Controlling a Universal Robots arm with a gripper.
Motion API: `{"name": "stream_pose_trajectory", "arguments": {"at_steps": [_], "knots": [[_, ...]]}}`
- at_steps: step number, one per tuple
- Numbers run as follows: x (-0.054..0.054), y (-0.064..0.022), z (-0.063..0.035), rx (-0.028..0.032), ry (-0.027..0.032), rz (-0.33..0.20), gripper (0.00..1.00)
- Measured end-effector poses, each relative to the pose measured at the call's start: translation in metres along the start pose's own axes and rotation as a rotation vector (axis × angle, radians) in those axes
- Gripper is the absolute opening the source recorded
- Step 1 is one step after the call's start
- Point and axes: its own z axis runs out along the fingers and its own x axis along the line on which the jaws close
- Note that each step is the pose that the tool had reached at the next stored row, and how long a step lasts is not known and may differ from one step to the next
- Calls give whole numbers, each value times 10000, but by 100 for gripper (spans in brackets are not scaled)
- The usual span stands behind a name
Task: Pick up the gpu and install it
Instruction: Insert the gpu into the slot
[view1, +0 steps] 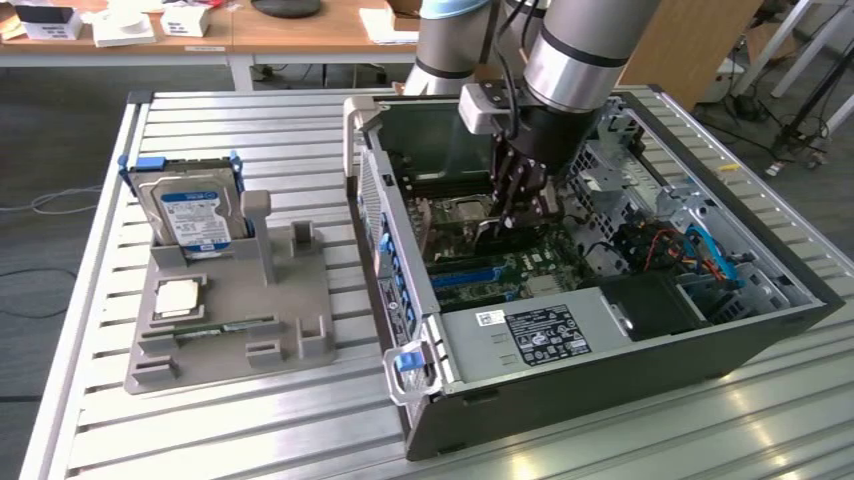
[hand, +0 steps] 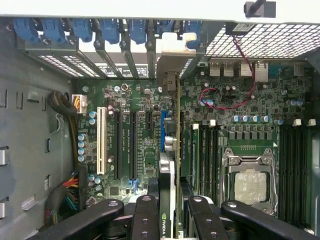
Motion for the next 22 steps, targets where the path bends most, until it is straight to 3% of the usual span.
{"name": "stream_pose_trajectory", "arguments": {"at_steps": [22], "knots": [[2, 84, 32, 0, 2, -4, 27]]}}
